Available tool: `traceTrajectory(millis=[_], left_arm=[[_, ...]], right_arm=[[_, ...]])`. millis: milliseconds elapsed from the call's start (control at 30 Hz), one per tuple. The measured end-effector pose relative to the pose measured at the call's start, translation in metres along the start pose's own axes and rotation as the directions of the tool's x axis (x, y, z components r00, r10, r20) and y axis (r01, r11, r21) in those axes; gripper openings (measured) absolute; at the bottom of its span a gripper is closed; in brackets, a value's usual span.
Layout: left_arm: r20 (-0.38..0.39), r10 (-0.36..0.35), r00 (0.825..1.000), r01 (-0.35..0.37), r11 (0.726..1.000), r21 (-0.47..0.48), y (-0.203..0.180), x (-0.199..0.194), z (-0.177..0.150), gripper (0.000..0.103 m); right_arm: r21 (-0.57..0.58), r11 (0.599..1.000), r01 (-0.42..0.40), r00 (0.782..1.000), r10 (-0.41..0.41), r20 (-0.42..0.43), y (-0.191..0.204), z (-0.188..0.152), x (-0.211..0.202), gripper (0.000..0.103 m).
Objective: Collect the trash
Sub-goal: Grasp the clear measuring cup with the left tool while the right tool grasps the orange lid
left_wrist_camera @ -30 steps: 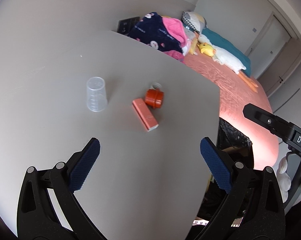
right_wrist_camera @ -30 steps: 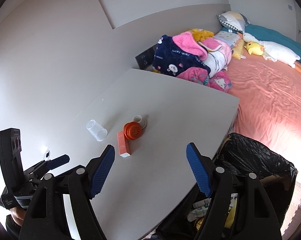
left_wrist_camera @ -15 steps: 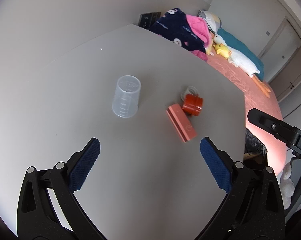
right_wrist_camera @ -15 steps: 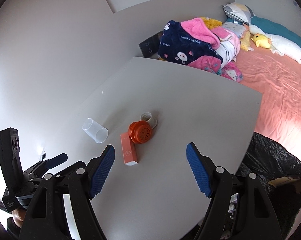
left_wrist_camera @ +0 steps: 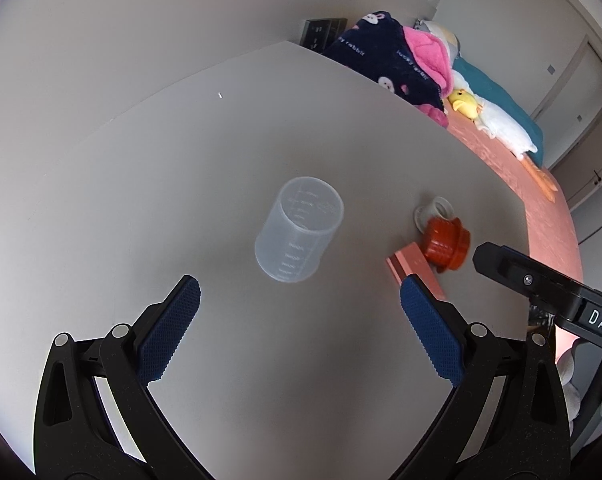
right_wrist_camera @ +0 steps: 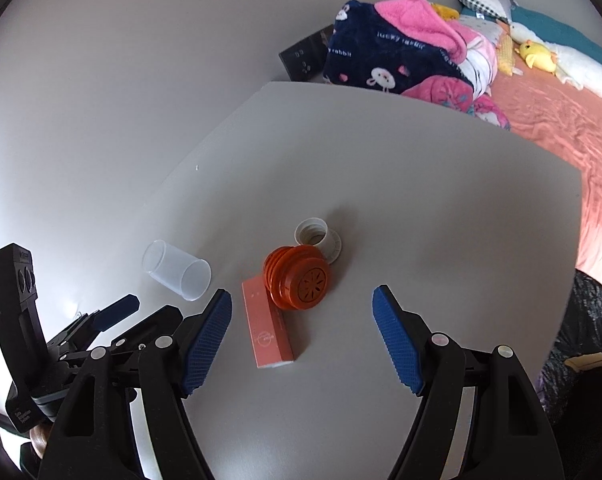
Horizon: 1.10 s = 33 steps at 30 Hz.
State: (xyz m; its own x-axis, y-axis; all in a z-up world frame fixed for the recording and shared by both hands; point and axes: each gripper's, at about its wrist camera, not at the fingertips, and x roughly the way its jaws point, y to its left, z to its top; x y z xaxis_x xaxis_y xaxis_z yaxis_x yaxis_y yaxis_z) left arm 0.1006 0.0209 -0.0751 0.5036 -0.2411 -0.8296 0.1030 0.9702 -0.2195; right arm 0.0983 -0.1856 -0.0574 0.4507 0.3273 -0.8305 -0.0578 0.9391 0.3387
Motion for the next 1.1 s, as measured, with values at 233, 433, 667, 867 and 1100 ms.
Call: traceTrajectory(millis=[233,433,667,867,1100], left_arm=[[0.005,0.013,1.000,-0.013,1.000,0.015,0.007,0.012,0.008,0.087],[0.010,0.019,1.000,-0.019,0.999,0.030,0.008,0.017,0.010,0.080],[0.000,-0.009,1.000,0.009,0.999,0.042,0.006,0.022,0.014,0.042],[0.024,-0.048,0.999,0.046,0.998,0.046,-0.001,0.011,0.013,0.042],[0.040,-0.054,0.998,0.052,0.998,0.046,-0.014,0.000,0.013,0.042]], right_arm=[[0.036,0.999,-0.003,1.000,0.004,-0.026,0.002,0.004,0.023,0.068],[0.059,0.998,0.004,0.999,-0.002,-0.048,0.002,0.006,0.034,0.063],[0.058,0.998,0.011,0.999,-0.009,-0.049,0.001,0.004,0.030,0.047],[0.049,0.999,0.013,0.999,-0.011,-0.043,-0.003,0.004,0.019,0.047],[0.027,1.000,0.007,1.000,-0.007,-0.025,-0.007,0.001,-0.005,0.047]])
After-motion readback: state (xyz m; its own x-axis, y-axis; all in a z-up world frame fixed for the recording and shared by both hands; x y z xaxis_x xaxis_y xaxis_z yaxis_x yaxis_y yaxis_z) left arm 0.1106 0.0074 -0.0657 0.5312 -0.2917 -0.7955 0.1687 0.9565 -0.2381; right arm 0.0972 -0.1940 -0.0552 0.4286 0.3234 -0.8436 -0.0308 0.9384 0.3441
